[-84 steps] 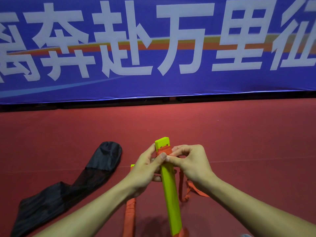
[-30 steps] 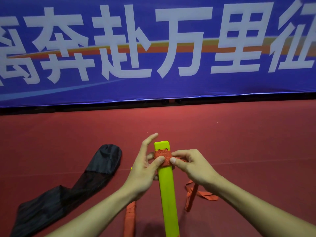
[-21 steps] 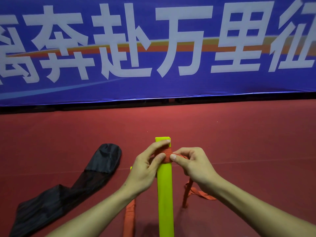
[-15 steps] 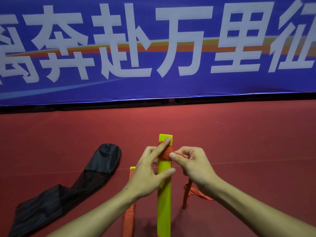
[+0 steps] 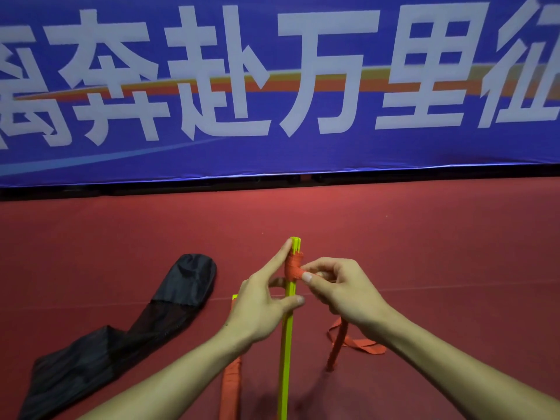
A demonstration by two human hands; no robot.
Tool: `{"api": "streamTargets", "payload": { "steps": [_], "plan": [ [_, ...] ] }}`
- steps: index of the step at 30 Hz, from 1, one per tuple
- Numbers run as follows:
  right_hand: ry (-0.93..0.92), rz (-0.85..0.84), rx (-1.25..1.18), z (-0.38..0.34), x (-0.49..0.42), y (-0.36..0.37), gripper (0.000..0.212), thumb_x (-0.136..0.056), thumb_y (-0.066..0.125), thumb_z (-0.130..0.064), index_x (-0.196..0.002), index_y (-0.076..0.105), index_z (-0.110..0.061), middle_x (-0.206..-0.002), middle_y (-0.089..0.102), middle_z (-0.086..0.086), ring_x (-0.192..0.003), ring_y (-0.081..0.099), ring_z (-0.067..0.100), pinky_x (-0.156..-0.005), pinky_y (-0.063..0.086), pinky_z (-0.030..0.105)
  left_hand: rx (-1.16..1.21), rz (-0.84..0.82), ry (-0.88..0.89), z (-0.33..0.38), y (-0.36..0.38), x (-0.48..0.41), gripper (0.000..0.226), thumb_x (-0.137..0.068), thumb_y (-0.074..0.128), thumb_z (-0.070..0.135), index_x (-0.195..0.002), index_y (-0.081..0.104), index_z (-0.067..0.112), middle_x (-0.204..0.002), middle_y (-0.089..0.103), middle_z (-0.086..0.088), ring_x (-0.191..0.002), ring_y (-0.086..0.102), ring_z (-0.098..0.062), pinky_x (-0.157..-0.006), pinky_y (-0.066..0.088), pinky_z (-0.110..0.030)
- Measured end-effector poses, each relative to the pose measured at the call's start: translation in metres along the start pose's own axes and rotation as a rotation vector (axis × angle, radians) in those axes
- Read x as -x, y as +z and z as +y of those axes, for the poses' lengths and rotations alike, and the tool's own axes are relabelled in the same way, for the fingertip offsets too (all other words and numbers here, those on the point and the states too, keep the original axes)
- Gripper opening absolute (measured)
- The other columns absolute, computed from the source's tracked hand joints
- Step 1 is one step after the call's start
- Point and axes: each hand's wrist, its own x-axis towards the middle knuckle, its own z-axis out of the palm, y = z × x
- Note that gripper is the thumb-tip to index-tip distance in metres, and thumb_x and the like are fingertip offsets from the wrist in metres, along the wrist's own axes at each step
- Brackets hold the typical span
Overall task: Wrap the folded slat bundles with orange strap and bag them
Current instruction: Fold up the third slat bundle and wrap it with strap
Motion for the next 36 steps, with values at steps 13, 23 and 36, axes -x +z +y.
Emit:
{"api": "streamTargets", "payload": {
  "steps": [13,23,36],
  "plan": [
    [0.038,-0.037,-0.069,-0.0017,0.0010,-0.0085,0.018,-0.098,0.043,0.006,-0.099,0.057,-0.006,-0.066,0.057,0.005,-0.053,0.051,0.015,-0.051,0.045,0.024,0.314,-0.090,-0.138,-0.0007,-0.0049,0.0049,0.089,-0.086,0.072,-0.006,-0.127,0.044,0.069,-0.111,0.071,-0.009,-0.077,0.057,-0.020,-0.068,0.053,-0.028],
    [0.251,-0.150,-0.156,-0.0055,-0.0004,-0.0086,0.032,-0.095,0.039,0.009,-0.084,0.065,-0.005,-0.065,0.055,0.006,-0.049,0.044,0.013,-0.049,0.040,0.026,0.372,-0.088,-0.185,-0.0033,-0.0049,0.0057,0.083,-0.085,0.071,-0.007,-0.132,0.045,0.057,-0.116,0.071,-0.011,-0.078,0.062,-0.022,-0.067,0.055,-0.028],
    [-0.109,-0.004,0.156,-0.0027,0.0003,-0.0108,0.008,-0.086,0.073,-0.017,-0.081,0.076,-0.013,-0.051,0.049,-0.013,-0.049,0.035,0.002,-0.050,0.028,0.016,0.487,-0.130,-0.211,0.0017,-0.0046,0.0031,0.077,-0.088,0.064,-0.009,-0.137,0.042,0.046,-0.107,0.075,-0.001,-0.078,0.071,-0.020,-0.063,0.055,-0.029]
  ]
}}
